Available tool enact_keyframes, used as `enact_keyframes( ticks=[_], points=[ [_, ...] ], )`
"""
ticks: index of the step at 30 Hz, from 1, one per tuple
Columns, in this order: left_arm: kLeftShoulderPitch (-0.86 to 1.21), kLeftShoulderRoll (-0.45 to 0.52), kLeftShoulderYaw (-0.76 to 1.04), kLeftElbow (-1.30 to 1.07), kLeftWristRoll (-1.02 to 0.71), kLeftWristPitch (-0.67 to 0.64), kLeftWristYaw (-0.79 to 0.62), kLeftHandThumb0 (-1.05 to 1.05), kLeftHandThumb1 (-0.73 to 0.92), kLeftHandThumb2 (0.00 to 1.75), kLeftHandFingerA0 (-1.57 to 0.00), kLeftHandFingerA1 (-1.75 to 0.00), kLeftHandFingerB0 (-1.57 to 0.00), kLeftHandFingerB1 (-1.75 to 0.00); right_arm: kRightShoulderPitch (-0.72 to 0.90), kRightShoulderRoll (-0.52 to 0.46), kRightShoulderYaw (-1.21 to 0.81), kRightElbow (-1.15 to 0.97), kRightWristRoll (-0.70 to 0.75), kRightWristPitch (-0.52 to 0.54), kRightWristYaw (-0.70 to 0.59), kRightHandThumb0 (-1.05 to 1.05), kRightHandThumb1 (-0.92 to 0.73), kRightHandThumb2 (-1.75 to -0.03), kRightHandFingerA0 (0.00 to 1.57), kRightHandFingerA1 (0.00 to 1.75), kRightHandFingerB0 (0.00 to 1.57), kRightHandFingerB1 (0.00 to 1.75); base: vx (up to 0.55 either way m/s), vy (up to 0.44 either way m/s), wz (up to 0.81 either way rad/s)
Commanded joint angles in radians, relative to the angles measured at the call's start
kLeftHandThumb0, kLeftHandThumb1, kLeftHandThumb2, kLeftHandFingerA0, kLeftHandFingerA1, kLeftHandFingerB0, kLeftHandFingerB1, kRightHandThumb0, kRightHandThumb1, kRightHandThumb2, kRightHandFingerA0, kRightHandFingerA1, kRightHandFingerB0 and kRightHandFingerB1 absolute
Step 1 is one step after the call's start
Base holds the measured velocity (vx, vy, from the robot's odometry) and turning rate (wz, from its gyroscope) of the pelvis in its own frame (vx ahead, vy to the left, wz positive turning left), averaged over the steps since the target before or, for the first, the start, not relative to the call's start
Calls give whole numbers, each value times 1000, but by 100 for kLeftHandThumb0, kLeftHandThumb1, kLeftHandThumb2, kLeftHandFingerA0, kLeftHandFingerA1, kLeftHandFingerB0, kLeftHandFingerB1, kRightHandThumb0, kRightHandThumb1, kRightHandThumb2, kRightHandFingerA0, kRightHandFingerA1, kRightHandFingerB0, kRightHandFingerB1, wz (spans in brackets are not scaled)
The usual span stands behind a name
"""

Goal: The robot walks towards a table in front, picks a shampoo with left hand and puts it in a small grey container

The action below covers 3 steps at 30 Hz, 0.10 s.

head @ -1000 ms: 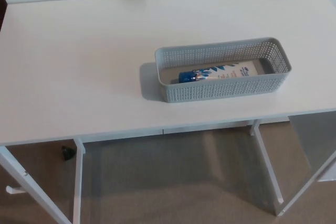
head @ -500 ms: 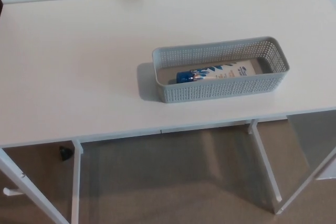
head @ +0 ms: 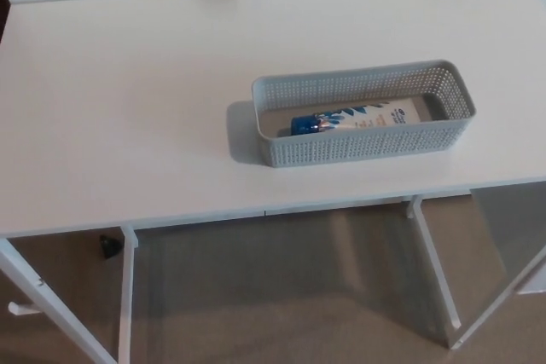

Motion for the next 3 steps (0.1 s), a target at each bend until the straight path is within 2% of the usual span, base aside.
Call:
enact_keyframes(
  ticks=[1, 3],
  points=[
    [5, 17, -48, 7, -1, -31, -8, -69, 73, 63, -50, -38, -22, -28, 5, -23, 49, 8, -68, -25, -22, -33, -64, -57, 65, 50, 57, 42, 0, 0, 0],
    [5, 19, -54, 8, -7, -31, -7, -69, 73, 63, -50, -38, -22, -28, 5, -23, 52, 8, -66, -25, -23, -33, -64, -57, 65, 50, 57, 42, 0, 0, 0]
  ],
)
